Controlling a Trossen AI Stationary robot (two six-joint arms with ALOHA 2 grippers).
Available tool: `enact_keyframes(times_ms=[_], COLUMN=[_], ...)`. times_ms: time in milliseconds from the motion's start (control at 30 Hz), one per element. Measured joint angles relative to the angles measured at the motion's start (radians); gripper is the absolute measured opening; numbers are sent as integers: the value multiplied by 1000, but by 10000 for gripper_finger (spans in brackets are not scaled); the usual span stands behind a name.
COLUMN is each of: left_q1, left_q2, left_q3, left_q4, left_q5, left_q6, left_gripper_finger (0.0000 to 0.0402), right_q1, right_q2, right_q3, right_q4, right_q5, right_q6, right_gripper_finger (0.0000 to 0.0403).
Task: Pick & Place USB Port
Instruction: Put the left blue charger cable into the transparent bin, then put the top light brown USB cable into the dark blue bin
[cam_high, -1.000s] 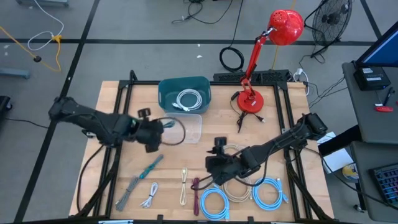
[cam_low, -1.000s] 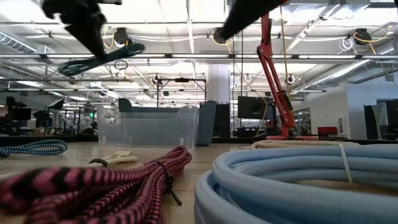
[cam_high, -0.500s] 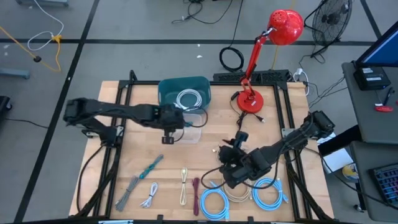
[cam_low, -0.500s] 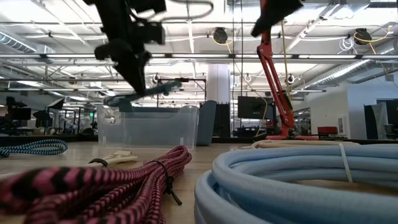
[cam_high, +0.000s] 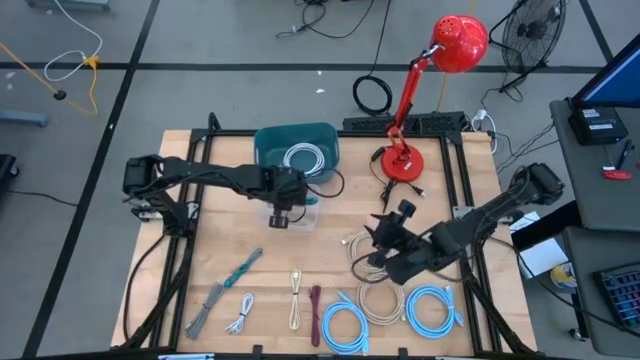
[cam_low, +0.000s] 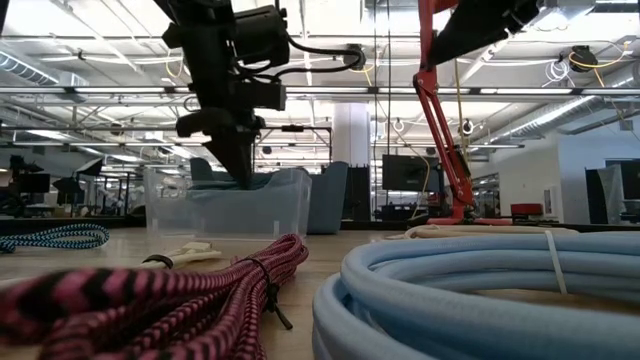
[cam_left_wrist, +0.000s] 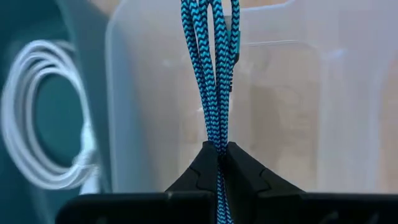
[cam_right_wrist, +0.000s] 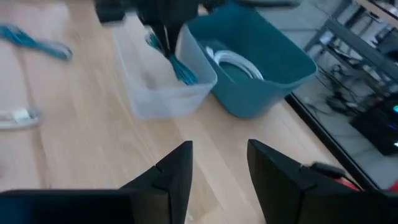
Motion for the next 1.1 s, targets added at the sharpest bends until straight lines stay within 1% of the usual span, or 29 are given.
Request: enact_keyframes(times_ms=[67, 167, 267, 367, 467, 533, 600, 667, 767, 833, 900, 1000, 1100], left_q1=[5, 6, 6, 0, -7, -15, -29, -47, -80, -103, -129, -186, -269], left_q2=[0, 0, 0, 0, 0, 0, -5, -21, -42, -63, -95, -140, -198], left_q3=[0, 0, 0, 0, 0, 0, 14, 57, 170, 249, 315, 352, 338], left_q4=[-11, -41, -55, -58, -57, -59, -97, -175, -296, -359, -391, -409, -421], left_q5=[-30, -74, -80, -81, -82, -107, -129, -134, -133, -112, -58, 45, 107], left_q6=[-9, -19, -29, -34, -36, -53, -67, -83, -119, -161, -206, -277, -334], left_gripper_finger=[26, 60, 89, 108, 117, 117, 118, 119, 119, 119, 119, 120, 120], right_q1=[0, 0, 0, 0, 0, 0, 0, 0, 0, 0, 0, 2, 2], right_q2=[-48, -105, -139, -152, -150, -151, -151, -150, -150, -150, -150, -151, -150], right_q3=[-55, -126, -175, -190, -190, -190, -190, -190, -190, -190, -190, -190, -190], right_q4=[94, 207, 286, 324, 346, 366, 371, 370, 377, 400, 428, 453, 451], right_q5=[0, -5, -6, -12, -34, -37, -46, -56, -56, -56, -57, -63, -113], right_q6=[-44, -103, -154, -186, -222, -234, -235, -235, -250, -268, -296, -326, -329], right_gripper_finger=[144, 144, 144, 144, 144, 144, 144, 144, 144, 144, 144, 144, 144])
